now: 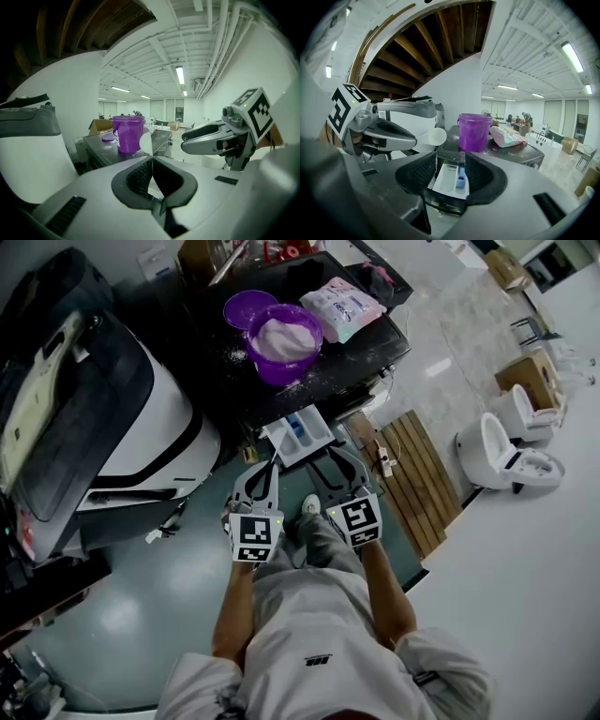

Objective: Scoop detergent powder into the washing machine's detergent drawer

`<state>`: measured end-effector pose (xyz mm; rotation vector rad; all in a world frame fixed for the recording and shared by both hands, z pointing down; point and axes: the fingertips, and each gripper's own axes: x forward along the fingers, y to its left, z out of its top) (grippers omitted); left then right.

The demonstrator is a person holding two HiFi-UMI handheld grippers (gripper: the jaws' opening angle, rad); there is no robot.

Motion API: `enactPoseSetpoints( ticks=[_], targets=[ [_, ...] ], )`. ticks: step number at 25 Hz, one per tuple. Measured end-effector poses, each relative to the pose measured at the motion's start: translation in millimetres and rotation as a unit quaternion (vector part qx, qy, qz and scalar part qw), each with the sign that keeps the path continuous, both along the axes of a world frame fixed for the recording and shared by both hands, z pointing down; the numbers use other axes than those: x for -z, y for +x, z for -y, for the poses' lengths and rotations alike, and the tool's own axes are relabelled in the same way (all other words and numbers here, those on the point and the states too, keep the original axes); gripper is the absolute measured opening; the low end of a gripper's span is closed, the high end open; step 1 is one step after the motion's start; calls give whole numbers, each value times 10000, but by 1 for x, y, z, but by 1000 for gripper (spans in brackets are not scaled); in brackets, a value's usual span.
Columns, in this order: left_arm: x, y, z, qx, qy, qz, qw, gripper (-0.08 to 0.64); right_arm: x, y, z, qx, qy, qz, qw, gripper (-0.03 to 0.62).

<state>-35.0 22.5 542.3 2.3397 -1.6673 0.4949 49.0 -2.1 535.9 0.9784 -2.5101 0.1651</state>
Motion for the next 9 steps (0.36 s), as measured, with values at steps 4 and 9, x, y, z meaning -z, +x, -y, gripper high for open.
enactPoseSetpoints(
  ticks=[4,9],
  targets=[
    [9,-4,0,-47,111,-37,9999,15,10,-2,0,-70,104,-40,9999,189],
    [16,-9,1,-86,152,-92,9998,15,21,-7,5,-120,245,27,9996,189]
  ],
)
